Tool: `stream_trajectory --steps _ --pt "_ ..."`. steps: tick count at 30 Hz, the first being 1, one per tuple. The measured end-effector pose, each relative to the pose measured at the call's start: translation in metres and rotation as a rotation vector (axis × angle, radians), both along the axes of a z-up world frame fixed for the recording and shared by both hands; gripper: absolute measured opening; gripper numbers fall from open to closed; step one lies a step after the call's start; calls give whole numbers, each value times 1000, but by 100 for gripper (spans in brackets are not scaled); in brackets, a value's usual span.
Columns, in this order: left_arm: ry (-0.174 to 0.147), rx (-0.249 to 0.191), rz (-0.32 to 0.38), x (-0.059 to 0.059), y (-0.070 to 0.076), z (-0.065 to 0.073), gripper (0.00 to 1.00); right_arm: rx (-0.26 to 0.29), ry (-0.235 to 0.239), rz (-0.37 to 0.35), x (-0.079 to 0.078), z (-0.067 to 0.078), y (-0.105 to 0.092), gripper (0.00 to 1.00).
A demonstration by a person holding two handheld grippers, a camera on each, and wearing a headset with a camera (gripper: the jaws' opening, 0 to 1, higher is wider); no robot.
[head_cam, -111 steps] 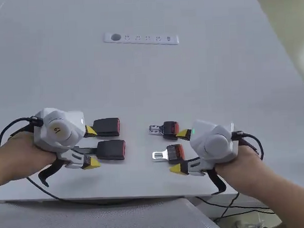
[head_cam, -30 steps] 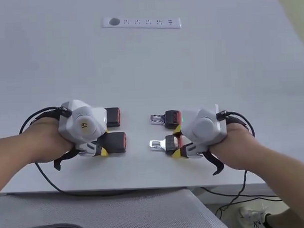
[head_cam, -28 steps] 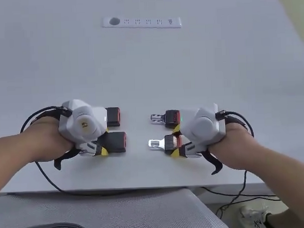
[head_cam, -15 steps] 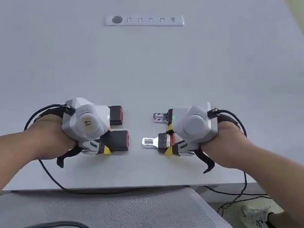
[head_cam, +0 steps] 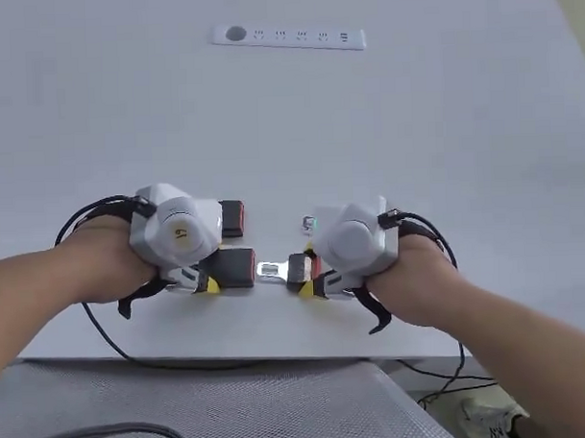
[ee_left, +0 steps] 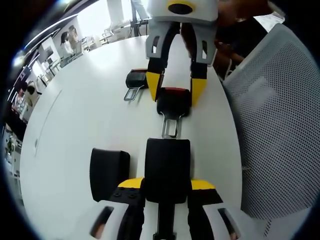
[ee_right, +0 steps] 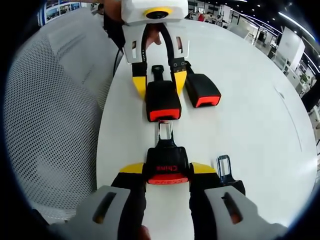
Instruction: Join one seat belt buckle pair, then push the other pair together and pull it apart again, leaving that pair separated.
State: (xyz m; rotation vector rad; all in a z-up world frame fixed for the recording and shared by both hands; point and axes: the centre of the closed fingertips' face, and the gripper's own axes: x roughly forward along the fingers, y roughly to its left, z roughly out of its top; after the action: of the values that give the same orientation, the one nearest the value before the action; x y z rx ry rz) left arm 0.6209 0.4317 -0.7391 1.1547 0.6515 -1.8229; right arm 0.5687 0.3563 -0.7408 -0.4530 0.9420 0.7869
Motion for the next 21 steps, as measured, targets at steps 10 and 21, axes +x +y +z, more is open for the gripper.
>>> stream_trajectory --steps 10,21 --pt "-6 2 1 2 0 -2 33 -7 4 4 3 0 3 31" --pt "-2 4 -9 4 0 -4 33 2 -10 24 9 1 9 31"
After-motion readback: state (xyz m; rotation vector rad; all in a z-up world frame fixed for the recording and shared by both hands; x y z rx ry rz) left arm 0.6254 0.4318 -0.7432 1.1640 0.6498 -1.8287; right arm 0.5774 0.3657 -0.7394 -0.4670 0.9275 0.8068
